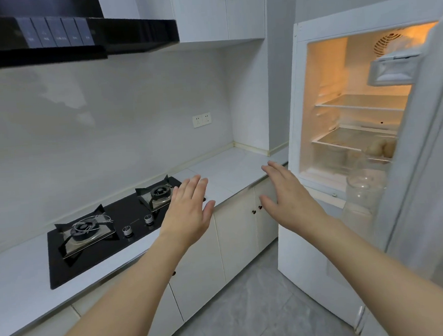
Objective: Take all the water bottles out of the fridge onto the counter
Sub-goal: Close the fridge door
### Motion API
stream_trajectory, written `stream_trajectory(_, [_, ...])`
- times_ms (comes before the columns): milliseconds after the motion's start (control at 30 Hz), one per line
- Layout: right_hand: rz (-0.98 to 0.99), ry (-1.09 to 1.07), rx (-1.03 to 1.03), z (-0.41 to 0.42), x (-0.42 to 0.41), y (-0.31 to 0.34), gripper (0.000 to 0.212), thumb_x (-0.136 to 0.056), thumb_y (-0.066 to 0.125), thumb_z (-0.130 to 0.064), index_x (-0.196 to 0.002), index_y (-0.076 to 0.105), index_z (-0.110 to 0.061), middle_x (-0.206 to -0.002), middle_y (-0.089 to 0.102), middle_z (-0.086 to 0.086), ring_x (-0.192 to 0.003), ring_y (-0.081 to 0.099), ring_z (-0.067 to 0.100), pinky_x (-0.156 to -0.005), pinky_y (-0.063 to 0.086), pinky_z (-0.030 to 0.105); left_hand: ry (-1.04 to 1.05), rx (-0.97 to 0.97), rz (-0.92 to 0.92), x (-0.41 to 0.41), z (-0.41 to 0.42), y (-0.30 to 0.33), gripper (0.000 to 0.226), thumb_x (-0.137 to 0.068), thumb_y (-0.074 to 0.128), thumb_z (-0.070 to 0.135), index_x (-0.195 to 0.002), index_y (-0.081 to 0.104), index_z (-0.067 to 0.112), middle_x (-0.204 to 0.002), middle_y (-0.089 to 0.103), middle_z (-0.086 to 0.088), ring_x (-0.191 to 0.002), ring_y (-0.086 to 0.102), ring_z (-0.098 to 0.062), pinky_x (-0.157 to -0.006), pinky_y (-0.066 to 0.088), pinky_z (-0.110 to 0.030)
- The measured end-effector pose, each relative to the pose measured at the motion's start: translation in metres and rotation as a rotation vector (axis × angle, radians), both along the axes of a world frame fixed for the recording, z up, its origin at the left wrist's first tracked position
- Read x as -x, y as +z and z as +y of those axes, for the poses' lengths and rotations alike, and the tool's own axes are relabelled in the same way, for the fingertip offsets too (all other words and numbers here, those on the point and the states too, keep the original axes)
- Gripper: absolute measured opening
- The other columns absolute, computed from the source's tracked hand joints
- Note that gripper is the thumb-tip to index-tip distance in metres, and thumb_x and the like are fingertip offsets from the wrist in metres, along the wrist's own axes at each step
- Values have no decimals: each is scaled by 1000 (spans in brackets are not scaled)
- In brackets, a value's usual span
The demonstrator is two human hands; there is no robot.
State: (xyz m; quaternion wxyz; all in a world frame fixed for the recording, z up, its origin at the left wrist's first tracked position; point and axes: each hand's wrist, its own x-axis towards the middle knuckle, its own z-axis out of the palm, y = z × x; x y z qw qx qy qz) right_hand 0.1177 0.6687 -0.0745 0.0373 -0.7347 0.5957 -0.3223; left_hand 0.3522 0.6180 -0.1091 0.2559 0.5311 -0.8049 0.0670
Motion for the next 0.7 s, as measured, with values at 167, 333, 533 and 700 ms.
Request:
stream_trajectory(167, [-78,88,137,35,38,17,58,-95,53,-22,-148,31,-16,-159,20,-3,-145,16,9,-108,8,12,40,81,36,38,48,14,59,-97,33,43,-144,40,7,-151,38,-10,-140,27,-28,-116,23,-48])
stream_trajectory(333, [-79,180,242,71,73,33,59,-94,54,-22,-148,32,-16,-158,22,-2,-145,18,10,-111,12,15,62,170,150,84,102,30,54,-100,48,33,-146,38,8,-154,34,-8,-145,24,-27,-118,23,-45])
stream_trajectory(533, [-99,296,452,107,98,75,58,-93,56,-18,-147,34,-13,-156,27,0,-143,23,10,-106,7,1,34,227,111,125,148,42,57,-99,44,40,-148,34,12,-157,30,-4,-147,21,-23,-119,23,-41])
stream_trajectory(700, [-93,348,681,132,135,104,52,-91,55,-11,-141,42,-5,-149,38,8,-139,35,17,-115,22,17,1,306,95,164,174,60,61,-98,38,44,-149,33,11,-157,30,-4,-148,20,-23,-120,19,-41])
